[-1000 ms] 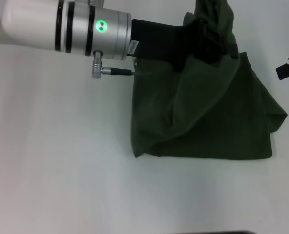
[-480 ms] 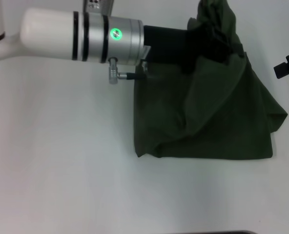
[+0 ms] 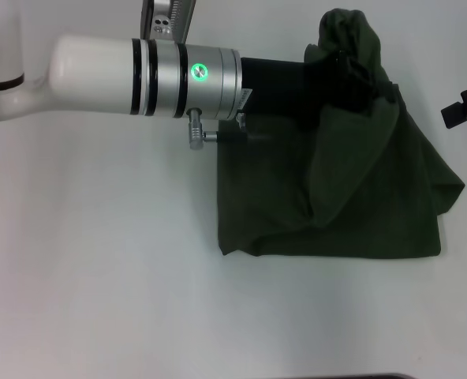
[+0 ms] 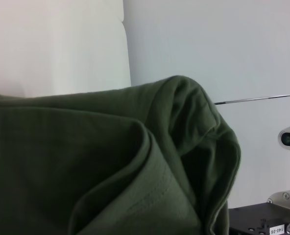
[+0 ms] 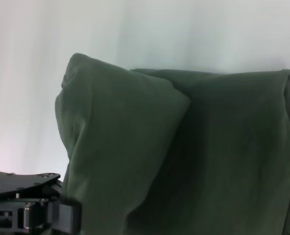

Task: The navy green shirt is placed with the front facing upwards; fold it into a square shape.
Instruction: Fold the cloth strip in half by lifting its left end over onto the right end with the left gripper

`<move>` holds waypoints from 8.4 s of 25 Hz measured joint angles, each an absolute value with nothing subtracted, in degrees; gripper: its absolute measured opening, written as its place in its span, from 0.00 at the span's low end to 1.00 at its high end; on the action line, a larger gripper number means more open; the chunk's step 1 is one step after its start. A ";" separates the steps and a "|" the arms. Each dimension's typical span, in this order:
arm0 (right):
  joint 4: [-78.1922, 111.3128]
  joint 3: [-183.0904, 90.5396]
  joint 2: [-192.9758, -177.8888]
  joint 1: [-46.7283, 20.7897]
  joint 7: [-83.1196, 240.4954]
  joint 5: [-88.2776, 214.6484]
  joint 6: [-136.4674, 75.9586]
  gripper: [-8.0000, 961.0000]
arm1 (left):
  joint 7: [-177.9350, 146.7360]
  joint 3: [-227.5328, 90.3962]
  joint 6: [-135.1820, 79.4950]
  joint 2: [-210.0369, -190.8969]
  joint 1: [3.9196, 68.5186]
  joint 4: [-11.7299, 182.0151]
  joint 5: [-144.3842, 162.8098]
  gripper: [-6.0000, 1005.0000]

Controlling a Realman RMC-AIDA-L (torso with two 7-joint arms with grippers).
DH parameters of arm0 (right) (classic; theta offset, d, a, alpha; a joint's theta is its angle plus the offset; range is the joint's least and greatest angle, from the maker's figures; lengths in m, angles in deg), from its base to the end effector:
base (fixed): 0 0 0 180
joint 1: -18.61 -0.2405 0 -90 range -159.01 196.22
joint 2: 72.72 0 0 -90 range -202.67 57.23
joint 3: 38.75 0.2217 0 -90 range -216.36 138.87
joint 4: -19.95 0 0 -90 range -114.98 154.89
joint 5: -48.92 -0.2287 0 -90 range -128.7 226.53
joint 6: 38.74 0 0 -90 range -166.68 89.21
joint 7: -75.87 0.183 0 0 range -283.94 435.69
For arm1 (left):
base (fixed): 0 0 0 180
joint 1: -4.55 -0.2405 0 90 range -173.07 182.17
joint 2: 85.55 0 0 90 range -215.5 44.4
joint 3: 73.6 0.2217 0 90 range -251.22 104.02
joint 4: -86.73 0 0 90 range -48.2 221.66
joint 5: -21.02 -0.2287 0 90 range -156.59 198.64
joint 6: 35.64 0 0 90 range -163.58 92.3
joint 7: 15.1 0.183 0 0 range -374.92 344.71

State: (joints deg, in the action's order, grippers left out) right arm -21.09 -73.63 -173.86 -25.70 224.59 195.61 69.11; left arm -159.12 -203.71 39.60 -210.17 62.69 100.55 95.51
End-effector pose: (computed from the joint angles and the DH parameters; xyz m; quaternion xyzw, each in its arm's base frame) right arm 0.2508 0.3573 0.1032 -0.7546 0.6541 -0.0189 0.0491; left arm -0.0759 0.3589 -0.1406 0.7122 0.6513 0.2107 0.1554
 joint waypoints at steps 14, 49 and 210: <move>-21.08 -73.64 -173.88 -25.68 224.59 195.61 69.44 0.86 | -158.91 -203.06 39.45 -210.17 63.20 99.57 95.75 0.08; -21.10 -73.64 -173.62 -25.41 224.59 195.61 69.22 0.86 | -156.18 -201.81 35.36 -210.18 65.11 93.87 98.63 0.08; -23.98 -75.63 -173.70 -25.74 228.35 201.14 67.58 0.86 | -167.12 -161.48 16.70 -210.18 61.63 116.01 113.79 0.08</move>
State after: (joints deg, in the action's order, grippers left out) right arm -23.98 -75.63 -173.70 -25.74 228.35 201.14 67.58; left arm -167.12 -161.48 16.70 -210.18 61.63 116.01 113.79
